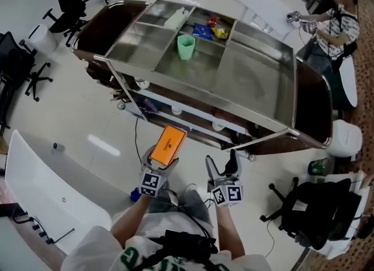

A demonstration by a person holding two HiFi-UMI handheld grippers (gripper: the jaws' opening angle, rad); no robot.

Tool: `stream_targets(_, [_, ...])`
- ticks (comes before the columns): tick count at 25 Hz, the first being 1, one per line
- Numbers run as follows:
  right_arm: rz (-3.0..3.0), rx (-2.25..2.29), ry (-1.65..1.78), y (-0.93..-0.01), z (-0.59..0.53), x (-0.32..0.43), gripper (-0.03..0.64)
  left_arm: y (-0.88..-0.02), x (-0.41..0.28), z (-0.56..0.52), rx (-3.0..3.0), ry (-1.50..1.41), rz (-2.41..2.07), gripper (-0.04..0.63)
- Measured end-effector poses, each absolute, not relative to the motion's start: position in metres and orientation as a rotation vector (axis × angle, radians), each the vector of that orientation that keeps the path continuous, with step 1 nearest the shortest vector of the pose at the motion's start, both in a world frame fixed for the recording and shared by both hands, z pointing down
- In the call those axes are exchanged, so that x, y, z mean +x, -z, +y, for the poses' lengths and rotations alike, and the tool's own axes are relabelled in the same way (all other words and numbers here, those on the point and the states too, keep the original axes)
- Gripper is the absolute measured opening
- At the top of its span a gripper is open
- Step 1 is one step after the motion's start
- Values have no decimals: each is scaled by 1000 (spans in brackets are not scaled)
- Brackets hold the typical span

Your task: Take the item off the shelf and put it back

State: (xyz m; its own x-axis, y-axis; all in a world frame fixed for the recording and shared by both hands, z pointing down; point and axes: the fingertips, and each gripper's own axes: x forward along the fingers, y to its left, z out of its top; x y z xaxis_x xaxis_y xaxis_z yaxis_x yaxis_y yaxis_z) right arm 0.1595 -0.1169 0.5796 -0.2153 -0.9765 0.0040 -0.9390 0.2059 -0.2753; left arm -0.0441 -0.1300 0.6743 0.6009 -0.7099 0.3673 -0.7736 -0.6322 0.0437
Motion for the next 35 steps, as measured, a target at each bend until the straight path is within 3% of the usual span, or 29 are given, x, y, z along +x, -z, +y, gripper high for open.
stream_targets(23, [2264, -1899, 225, -812, -160, 190, 469, -967, 70, -258, 2643, -505, -1210, 422])
stream_targets(35, [2288, -1966, 179, -839, -134, 207, 469, -1027, 138, -373, 2491, -495, -1342, 423])
